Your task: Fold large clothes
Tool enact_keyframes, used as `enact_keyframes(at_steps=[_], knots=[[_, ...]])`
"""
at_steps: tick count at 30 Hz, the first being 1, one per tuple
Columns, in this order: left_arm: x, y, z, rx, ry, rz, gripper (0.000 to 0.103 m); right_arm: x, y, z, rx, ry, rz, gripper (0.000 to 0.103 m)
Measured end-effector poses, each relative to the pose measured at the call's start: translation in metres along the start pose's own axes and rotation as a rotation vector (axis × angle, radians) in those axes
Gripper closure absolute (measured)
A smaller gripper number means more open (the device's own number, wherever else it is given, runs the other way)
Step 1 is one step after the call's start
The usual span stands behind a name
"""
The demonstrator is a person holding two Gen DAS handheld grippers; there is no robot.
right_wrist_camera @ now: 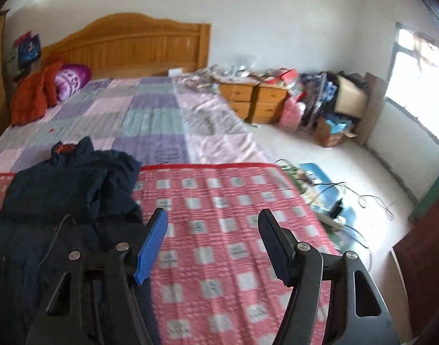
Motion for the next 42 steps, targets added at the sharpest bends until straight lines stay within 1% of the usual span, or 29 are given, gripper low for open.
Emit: enact_keyframes(at_steps=[2, 4, 8, 11, 14, 19, 23, 26, 28, 31, 36, 38, 40, 42], knots=[[0.014, 0.018, 0.015, -0.032, 0.020, 0.010, 0.000, 0.000, 0.021, -0.011, -0.006, -0.015, -0.018, 0.032], [0.028, 0.032, 0.029, -0.059, 0.048, 0.023, 0.000, 0.002, 0.033, -0.018, -0.018, -0.028, -0.030, 0.032], [0.063, 0.054, 0.047, -0.087, 0.120, 0.079, 0.000, 0.016, 0.052, -0.019, -0.059, -0.005, -0.015, 0.032], [0.082, 0.067, 0.051, -0.097, 0.124, 0.088, 0.000, 0.030, 0.070, -0.017, -0.066, 0.056, -0.003, 0.032], [0.096, 0.081, 0.051, -0.091, 0.111, 0.080, 0.000, 0.042, 0.091, -0.024, -0.052, 0.046, -0.007, 0.032], [0.109, 0.105, 0.061, -0.072, 0.058, 0.053, 0.000, 0.065, 0.148, -0.054, 0.044, -0.017, -0.019, 0.032], [0.119, 0.119, 0.080, -0.047, 0.024, 0.042, 0.000, 0.087, 0.212, -0.079, 0.155, -0.065, -0.038, 0.032], [0.132, 0.128, 0.100, -0.037, 0.009, 0.041, 0.000, 0.109, 0.249, -0.081, 0.203, -0.085, -0.027, 0.032], [0.146, 0.132, 0.113, -0.045, 0.000, 0.049, 0.000, 0.126, 0.262, -0.073, 0.205, -0.104, -0.013, 0.032], [0.166, 0.139, 0.127, -0.041, -0.014, 0.054, 0.000, 0.156, 0.270, -0.055, 0.185, -0.131, 0.009, 0.032], [0.208, 0.139, 0.140, -0.036, -0.046, 0.096, 0.000, 0.222, 0.254, -0.010, 0.118, -0.150, 0.100, 0.032], [0.230, 0.135, 0.142, -0.041, -0.054, 0.123, 0.000, 0.251, 0.239, 0.010, 0.095, -0.153, 0.154, 0.032], [0.251, 0.131, 0.140, -0.039, -0.074, 0.158, 0.000, 0.283, 0.225, 0.032, 0.061, -0.144, 0.226, 0.032], [0.269, 0.130, 0.141, -0.046, -0.105, 0.176, 0.000, 0.309, 0.214, 0.052, 0.025, -0.105, 0.297, 0.032]])
Point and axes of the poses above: each gripper's, at about its wrist camera, not at the fingertips, and y roughly against the way its jaws point, z to its left, x to its underside, the point moved 9 cm from there along -y, roughly the way its jaws point, and after that the axes turned 13 degrees about -x, right-handed, at the moved point
